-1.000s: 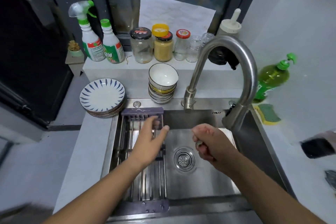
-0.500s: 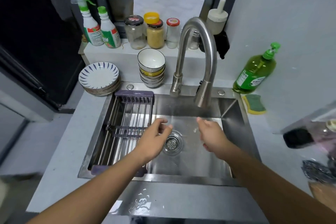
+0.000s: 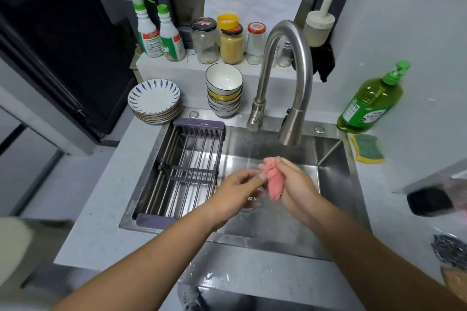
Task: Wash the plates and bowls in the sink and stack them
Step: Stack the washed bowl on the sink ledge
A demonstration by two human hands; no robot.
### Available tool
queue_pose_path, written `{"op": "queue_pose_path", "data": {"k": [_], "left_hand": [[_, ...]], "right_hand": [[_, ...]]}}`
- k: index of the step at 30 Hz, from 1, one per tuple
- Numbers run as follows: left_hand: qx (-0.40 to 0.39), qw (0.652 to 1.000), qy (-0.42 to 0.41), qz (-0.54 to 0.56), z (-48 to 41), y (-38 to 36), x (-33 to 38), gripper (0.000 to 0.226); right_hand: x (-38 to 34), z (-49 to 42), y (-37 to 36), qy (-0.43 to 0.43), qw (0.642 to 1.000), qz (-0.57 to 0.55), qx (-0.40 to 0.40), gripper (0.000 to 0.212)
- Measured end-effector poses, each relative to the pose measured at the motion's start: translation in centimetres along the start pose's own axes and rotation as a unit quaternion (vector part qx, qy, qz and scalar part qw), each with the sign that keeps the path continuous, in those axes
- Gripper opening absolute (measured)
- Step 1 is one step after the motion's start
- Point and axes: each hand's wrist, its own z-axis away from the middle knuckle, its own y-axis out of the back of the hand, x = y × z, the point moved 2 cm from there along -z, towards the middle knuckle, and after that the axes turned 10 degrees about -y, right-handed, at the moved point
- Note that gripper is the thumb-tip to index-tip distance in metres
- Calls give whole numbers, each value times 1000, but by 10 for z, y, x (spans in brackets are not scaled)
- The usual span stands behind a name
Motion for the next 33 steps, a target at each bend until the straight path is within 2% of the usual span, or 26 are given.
{"op": "queue_pose_path", "data": {"k": [3,6,10,13,16,20,23,24,28,33], "left_hand": [[38,997,1,73,2,11,7,30],[73,989,10,127,2,31,15,24],[43,996,35,75,8,53,27,14],[68,995,4,67,12,74,31,9],[97,989,-25,111,10,104,41,7],[117,981,-48,146,5,146,62,7],[116,978,-62,161,2,175,74,11],[113,977,-67,166,1,184,78,12],[101,974,-93,180,-9,220,97,15],[85,981,-97,146,-16,250,110,24]], "right_hand": [[-1,3,-19,-18,997,-30,-75,30],[-1,6,-40,-32,990,-18,-134,37],[-1,8,-67,-14,992,44,-118,41],[4,6,-88,13,983,119,-137,41],[-5,3,-106,56,979,173,-89,29],[-22,-5,-132,68,969,225,-72,36],[-32,-9,-157,88,957,266,-74,49],[-35,-11,-166,100,955,269,-77,49],[-48,-19,-203,127,966,214,-70,23],[-55,-26,-220,193,960,198,43,26]]}}
